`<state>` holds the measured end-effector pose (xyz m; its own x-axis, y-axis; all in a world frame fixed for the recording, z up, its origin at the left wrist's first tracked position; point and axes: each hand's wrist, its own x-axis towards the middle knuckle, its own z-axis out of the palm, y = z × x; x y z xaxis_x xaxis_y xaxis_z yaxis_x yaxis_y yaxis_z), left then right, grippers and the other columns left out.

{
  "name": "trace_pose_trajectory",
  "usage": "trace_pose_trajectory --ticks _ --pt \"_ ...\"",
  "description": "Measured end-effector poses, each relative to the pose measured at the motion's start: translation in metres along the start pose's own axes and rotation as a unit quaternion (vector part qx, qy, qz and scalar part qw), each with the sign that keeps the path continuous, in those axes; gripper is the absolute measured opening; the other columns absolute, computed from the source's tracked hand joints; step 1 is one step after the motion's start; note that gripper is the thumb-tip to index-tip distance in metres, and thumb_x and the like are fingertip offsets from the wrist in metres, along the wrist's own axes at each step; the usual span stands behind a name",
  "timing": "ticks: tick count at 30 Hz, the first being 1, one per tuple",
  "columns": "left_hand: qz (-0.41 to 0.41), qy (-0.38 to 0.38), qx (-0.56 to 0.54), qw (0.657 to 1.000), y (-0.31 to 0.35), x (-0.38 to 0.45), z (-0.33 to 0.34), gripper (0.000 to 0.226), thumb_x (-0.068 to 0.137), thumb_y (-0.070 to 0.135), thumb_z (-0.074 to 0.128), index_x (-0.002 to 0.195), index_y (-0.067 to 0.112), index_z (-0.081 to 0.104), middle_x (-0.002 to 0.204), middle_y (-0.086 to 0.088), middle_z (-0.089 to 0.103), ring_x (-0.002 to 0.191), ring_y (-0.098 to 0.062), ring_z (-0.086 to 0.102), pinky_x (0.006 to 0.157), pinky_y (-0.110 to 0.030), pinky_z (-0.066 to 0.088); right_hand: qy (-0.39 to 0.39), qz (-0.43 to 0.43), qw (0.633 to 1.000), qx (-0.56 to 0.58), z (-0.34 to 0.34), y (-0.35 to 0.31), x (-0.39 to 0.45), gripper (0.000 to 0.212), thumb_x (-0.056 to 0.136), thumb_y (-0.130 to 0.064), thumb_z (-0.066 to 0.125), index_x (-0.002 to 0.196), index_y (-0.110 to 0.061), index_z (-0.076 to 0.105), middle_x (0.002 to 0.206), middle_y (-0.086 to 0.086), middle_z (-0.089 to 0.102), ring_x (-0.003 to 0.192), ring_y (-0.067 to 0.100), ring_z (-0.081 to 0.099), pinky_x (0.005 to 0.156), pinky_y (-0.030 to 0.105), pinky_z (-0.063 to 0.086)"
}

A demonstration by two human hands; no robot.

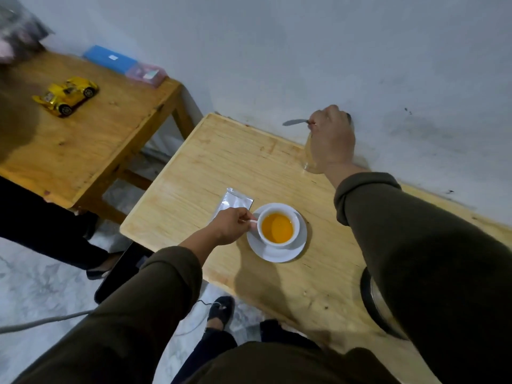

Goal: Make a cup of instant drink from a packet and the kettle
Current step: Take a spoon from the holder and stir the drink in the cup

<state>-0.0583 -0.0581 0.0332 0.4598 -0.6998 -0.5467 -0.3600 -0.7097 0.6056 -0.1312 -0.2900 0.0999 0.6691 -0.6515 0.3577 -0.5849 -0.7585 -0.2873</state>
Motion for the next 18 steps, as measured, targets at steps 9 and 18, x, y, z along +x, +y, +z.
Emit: trace_pose_trajectory --ticks 9,18 --pt "0.061 -0.025 0.034 0.997 -0.008 0.002 -0.003 0.031 0.094 0.030 0.054 0.114 0.007 0.062 0.121 -0.011 0.067 0.109 -0.030 0.062 0.085 -0.030 0.045 -0.169 0.107 0.980 -0.021 -0.026 -0.037 -0.097 0.022 0.097 -0.016 0.040 0.118 -0.014 0.048 0.103 0.015 0.065 0.086 0.033 0.061 0.070 0.037 0.048" --pt "0.103 -0.032 0.062 0.992 -0.013 -0.001 -0.003 0.036 0.096 0.033 0.046 0.119 0.009 0.060 0.120 -0.014 0.065 0.106 -0.034 0.062 0.084 -0.030 0.045 -0.287 0.181 0.932 -0.130 -0.036 -0.079 -0.161 0.022 0.098 -0.019 0.040 0.112 -0.012 0.056 0.110 0.015 0.064 0.099 0.033 0.059 0.068 0.033 0.036"
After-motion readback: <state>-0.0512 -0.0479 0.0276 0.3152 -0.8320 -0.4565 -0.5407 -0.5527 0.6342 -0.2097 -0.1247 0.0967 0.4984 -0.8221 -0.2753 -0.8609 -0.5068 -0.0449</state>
